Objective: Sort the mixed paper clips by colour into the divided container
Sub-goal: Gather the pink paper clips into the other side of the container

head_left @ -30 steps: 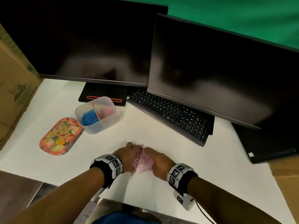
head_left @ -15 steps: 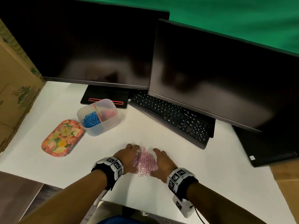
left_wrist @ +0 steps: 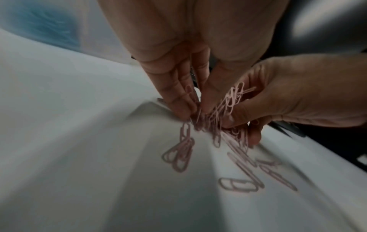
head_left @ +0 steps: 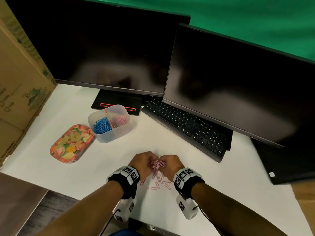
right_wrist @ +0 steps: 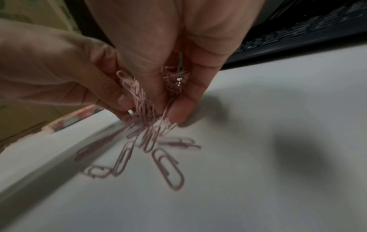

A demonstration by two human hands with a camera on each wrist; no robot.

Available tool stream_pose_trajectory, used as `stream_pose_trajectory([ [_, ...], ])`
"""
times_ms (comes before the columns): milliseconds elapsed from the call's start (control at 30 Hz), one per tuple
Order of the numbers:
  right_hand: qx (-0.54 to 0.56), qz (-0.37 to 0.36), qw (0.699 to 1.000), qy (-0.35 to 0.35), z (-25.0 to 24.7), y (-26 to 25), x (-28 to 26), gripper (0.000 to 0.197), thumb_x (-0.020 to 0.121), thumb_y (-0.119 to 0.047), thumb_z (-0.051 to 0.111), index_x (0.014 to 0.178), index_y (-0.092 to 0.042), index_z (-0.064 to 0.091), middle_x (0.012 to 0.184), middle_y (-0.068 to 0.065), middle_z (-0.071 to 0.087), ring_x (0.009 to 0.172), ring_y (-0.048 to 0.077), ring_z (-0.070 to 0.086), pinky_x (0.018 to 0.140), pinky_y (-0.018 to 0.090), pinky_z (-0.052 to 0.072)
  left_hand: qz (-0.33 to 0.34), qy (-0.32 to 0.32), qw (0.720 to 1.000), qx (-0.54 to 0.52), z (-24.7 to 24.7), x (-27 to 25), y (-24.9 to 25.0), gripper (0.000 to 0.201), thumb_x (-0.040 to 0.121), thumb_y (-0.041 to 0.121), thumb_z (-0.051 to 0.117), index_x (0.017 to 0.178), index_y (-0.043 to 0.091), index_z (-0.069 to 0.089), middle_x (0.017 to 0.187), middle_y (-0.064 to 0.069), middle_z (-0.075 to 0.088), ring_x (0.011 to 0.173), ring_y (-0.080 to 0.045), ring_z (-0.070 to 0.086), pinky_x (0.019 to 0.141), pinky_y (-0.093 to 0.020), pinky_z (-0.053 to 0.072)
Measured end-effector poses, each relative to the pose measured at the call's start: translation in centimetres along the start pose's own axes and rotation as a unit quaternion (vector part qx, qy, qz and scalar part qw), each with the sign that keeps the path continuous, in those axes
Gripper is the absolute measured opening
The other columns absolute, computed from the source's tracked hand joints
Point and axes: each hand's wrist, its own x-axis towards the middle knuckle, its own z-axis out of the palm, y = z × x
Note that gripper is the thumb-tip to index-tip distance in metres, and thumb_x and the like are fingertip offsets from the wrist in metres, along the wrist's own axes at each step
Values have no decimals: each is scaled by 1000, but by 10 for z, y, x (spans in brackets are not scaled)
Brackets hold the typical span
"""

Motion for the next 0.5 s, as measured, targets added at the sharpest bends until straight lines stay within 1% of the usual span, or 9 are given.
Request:
stream_pose_trajectory([
  [100,5,13,1000,-3,-9,-4,0,12,87,-22,62,92,-20,73,81,3,69,71,20,66,64,26,56,-9,17,999,-30,-2,-1,1,32,74,11,69,102,27,64,99,7,65,89,-12,62,82,-21,50],
  [167,20,8,1000,1,-16,-7,0,11,85,-18,65,92,-20,74,81,3,70,70,20,66,64,25,56,-23,61,995,-73,-3,2,1,31,80,7,64,103,27,63,108,6,60,97,-13,58,83,-20,44],
  [233,30,-3,999,9,-24,-12,0,14,83,-16,68,93,-21,75,83,2,71,71,19,68,66,25,57,-53,109,981,-149,-6,5,6,23,86,8,57,99,27,64,109,4,60,100,-17,57,85,-23,41],
  [300,37,-21,999,17,-31,-20,-1,17,82,-14,68,95,-23,75,85,1,73,72,17,69,68,28,60,-93,128,955,-253,-10,10,14,13,90,17,54,95,20,66,101,-1,65,99,-23,61,89,-30,45],
  [367,34,-47,998,28,-37,-32,-2,23,81,-12,67,99,-24,74,90,1,74,72,15,68,68,26,59,-142,109,909,-376,-12,17,22,29,94,32,52,102,9,68,92,-7,68,93,-28,63,92,-40,49],
  [400,30,-61,997,31,-39,-39,-2,26,81,-11,66,101,-24,74,94,2,74,72,15,68,69,25,58,-170,85,871,-453,-13,19,26,40,95,40,49,106,6,67,94,-11,69,92,-30,64,92,-42,49],
  [433,23,-73,996,34,-42,-47,-3,28,81,-10,65,104,-24,73,98,2,73,75,16,68,72,26,58,-195,57,821,-533,-13,21,29,50,94,47,47,110,4,64,99,-16,69,94,-31,63,91,-43,49],
  [467,15,-83,996,36,-44,-55,-3,30,81,-9,65,105,-24,73,102,3,72,81,17,69,77,27,58,-213,36,768,-603,-13,24,30,56,93,52,45,113,2,62,104,-18,68,97,-31,63,89,-44,50],
  [500,1,-92,995,35,-46,-62,-3,30,81,-9,65,107,-23,72,105,3,72,86,18,69,81,29,58,-227,28,728,-647,-14,24,31,57,93,53,43,111,2,62,104,-18,68,95,-30,64,83,-42,54],
])
